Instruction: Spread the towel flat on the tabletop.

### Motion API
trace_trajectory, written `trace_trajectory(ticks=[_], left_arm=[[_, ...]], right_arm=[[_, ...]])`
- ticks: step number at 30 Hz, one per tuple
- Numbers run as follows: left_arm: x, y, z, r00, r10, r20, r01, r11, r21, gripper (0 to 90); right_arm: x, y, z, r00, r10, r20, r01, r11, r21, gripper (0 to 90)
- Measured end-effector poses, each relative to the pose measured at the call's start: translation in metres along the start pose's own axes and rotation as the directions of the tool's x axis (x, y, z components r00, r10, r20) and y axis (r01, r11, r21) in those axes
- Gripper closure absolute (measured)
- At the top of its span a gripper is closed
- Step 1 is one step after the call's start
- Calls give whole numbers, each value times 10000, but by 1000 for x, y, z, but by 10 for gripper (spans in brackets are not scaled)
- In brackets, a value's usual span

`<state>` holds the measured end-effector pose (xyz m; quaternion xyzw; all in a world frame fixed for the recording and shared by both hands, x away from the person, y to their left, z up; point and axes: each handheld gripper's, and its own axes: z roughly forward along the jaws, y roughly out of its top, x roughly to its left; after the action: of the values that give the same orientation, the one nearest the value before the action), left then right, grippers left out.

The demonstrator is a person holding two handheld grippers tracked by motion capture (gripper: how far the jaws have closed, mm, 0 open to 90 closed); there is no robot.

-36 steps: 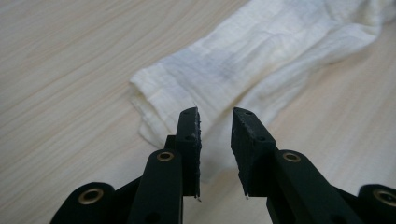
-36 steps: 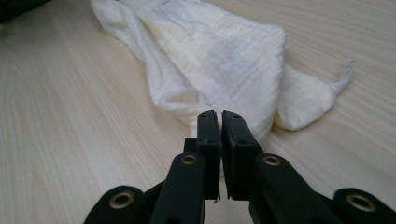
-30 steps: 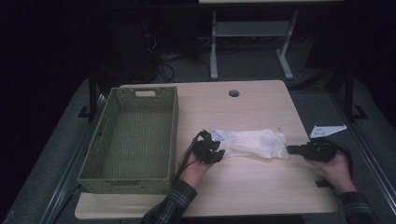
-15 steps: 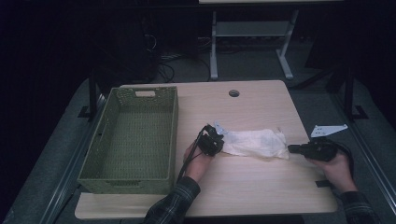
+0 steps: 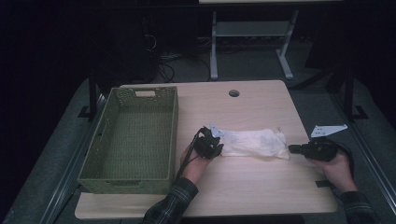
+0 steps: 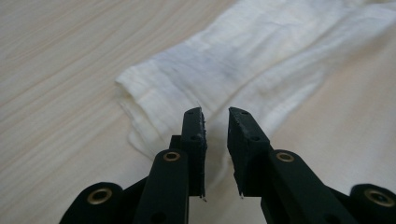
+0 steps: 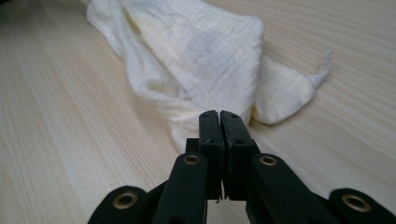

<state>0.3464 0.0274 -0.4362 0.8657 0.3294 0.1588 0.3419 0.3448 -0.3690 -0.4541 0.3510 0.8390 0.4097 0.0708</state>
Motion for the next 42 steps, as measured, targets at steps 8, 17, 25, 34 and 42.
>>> trace_trajectory(ticks=[8,17,25,34,42], left_arm=[[-12,-5,3,9988,374,304,-389,9979,508,773],[-2,-9,23,9997,246,27,-247,9968,766,765],[3,-5,6,9988,-231,424,212,9988,451,896],[-9,-11,-27,9947,-501,901,483,9986,220,897],[-26,-30,-42,9946,-425,943,383,9982,462,897]], right_arm=[[0,0,0,9999,-132,16,133,9999,-38,877],[0,0,0,9999,-106,7,106,9999,11,877],[1,1,-3,9999,-129,36,129,9998,-154,878],[14,-1,-16,9990,-451,-69,449,9986,-284,884],[34,-14,-21,9961,-760,-441,758,9971,-55,885]])
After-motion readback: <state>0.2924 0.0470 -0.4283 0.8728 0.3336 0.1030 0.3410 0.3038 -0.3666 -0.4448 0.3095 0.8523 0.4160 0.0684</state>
